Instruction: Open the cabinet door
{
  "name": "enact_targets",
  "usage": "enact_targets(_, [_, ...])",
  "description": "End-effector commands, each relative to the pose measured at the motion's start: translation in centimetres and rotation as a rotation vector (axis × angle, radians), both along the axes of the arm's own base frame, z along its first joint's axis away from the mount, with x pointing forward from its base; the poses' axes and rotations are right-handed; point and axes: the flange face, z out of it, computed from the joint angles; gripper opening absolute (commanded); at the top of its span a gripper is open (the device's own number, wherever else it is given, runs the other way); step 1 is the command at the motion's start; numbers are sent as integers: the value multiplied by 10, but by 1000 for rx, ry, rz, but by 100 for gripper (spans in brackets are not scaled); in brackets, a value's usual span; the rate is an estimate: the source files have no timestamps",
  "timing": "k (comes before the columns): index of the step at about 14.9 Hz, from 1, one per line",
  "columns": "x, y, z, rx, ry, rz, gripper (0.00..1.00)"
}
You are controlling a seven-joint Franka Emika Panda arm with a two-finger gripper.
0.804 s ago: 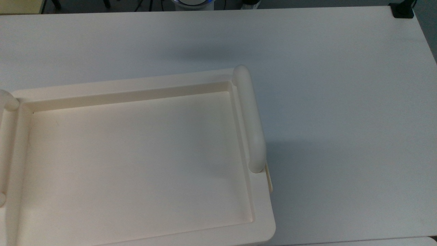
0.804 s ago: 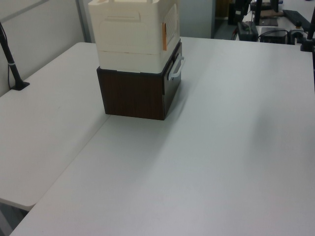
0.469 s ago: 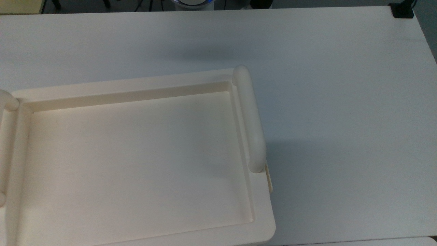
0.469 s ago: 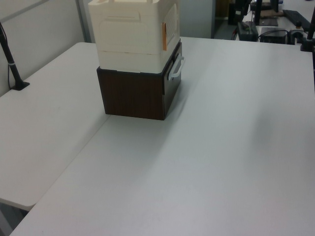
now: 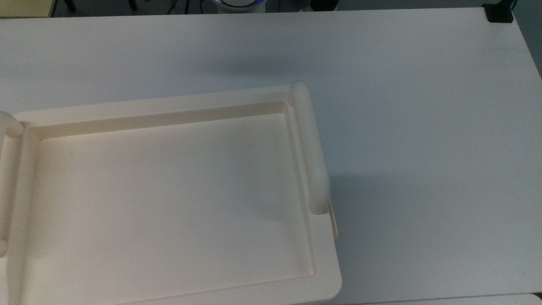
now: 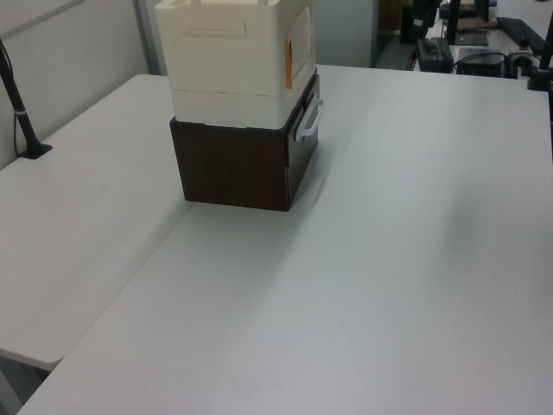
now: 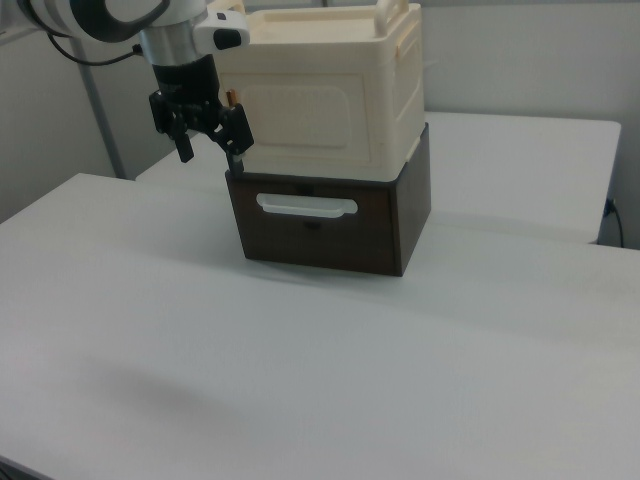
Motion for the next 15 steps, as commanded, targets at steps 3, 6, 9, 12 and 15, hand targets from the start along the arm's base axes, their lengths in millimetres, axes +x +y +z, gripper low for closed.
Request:
enact_targets(3, [-1, 1, 0, -9, -20, 23, 100])
enact_targets(6, [1, 2, -1, -8, -23, 25, 100])
enact_targets(9, [4, 2, -6, -17, -21, 116, 100])
enact_targets(12, [6, 1, -7, -30, -26, 229, 100])
enact_targets(15, [11, 4, 1, -51, -85, 304, 100])
